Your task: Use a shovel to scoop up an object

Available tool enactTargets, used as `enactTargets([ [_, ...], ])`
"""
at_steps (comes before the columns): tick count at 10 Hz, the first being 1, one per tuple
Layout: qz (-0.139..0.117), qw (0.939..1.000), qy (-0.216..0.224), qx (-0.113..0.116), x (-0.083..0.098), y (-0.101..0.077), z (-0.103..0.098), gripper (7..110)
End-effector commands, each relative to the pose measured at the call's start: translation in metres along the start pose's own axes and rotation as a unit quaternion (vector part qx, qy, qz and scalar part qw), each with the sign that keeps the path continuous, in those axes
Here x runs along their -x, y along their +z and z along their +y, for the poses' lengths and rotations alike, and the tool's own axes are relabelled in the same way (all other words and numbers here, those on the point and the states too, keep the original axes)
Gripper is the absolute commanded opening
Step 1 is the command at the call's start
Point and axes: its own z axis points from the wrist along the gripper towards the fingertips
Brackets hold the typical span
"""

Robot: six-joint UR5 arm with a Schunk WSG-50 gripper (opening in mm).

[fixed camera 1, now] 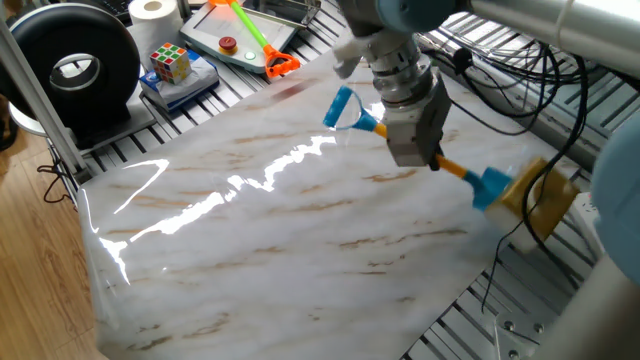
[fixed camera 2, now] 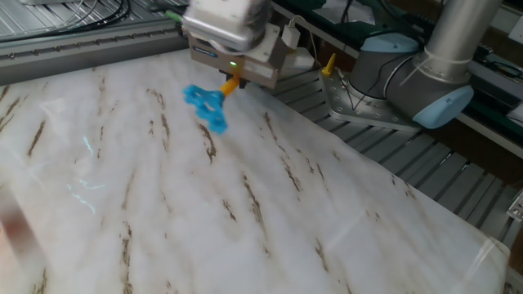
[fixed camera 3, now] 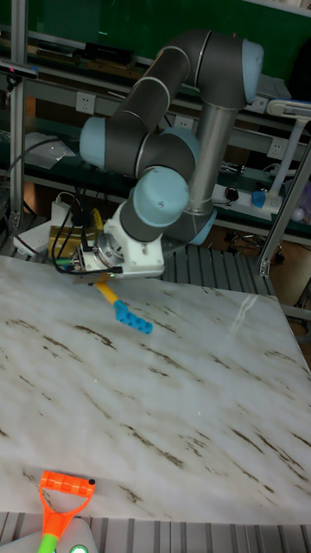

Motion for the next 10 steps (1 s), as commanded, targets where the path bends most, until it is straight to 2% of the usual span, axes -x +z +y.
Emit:
enactTargets([
  [1,-0.029,0.9874,0.132,0.081,0.024,-0.005,0.022,7],
  [3,-0.038,0.9802,0.177,0.079,0.036,-0.002,0.009,7],
  [5,-0.045,0.9784,0.189,0.069,0.046,0.0,0.001,7],
  [7,-0.048,0.9781,0.188,0.075,0.055,0.002,0.002,7],
  [10,-0.061,0.9809,0.17,0.073,0.062,0.002,0.0,7],
])
